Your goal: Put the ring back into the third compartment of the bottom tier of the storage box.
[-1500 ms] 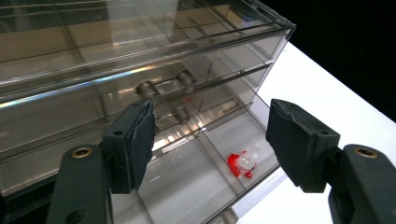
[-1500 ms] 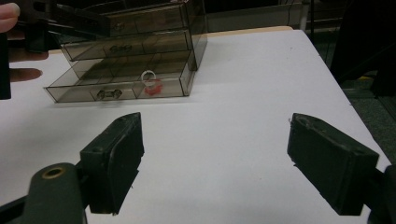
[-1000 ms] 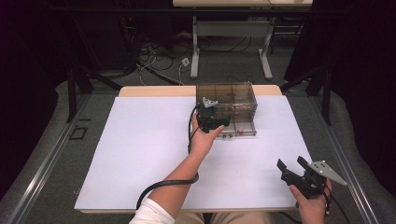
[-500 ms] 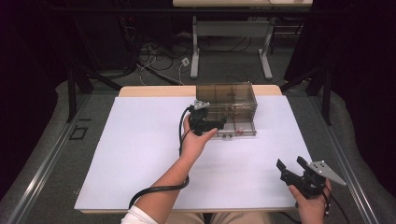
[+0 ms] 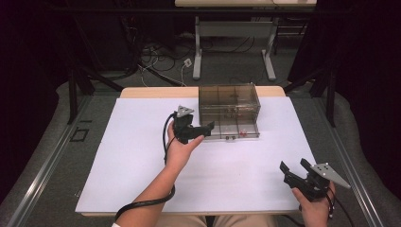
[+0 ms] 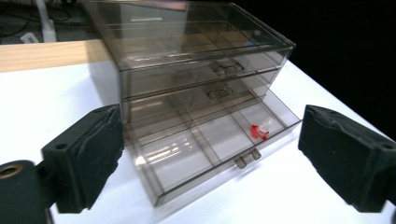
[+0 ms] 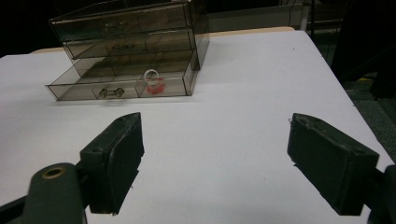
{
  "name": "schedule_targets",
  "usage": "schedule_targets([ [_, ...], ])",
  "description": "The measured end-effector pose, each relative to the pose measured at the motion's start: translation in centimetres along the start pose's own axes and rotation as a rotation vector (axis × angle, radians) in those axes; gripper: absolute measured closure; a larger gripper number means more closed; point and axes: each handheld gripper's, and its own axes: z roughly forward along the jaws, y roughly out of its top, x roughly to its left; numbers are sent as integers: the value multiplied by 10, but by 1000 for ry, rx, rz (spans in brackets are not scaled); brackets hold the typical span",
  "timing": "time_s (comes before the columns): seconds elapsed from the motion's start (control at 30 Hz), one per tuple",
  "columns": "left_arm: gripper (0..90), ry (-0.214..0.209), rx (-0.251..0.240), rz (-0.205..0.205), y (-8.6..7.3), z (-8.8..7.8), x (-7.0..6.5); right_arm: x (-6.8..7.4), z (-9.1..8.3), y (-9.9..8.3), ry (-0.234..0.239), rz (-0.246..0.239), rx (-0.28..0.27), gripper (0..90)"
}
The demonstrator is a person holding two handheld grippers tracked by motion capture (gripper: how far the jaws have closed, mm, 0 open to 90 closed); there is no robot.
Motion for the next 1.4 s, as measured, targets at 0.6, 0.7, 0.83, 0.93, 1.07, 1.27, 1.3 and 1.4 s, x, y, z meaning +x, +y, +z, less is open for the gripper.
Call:
schedule_targets([
  [0.6,4,35,-38,-22,-24,-60,31,3,1,0,7,-6,7,174],
  [0.7,4,32,-38,-8,-28,-68,32,3,1,0,9,-8,9,173],
  [0.83,4,43,-58,10,-40,-89,37,4,0,0,12,-3,9,171],
  [0.93,4,44,-68,5,-49,-100,41,4,0,0,13,-4,15,170],
  [1.07,4,56,-81,3,-62,-112,45,5,1,0,14,-6,5,167],
  [1.27,4,69,-70,1,-78,-124,52,7,1,0,17,-8,16,166],
  [1.3,4,69,-70,1,-78,-124,52,6,1,0,16,-8,16,166],
  [1.4,4,69,-78,-7,-85,-134,56,6,1,0,18,-6,10,166],
])
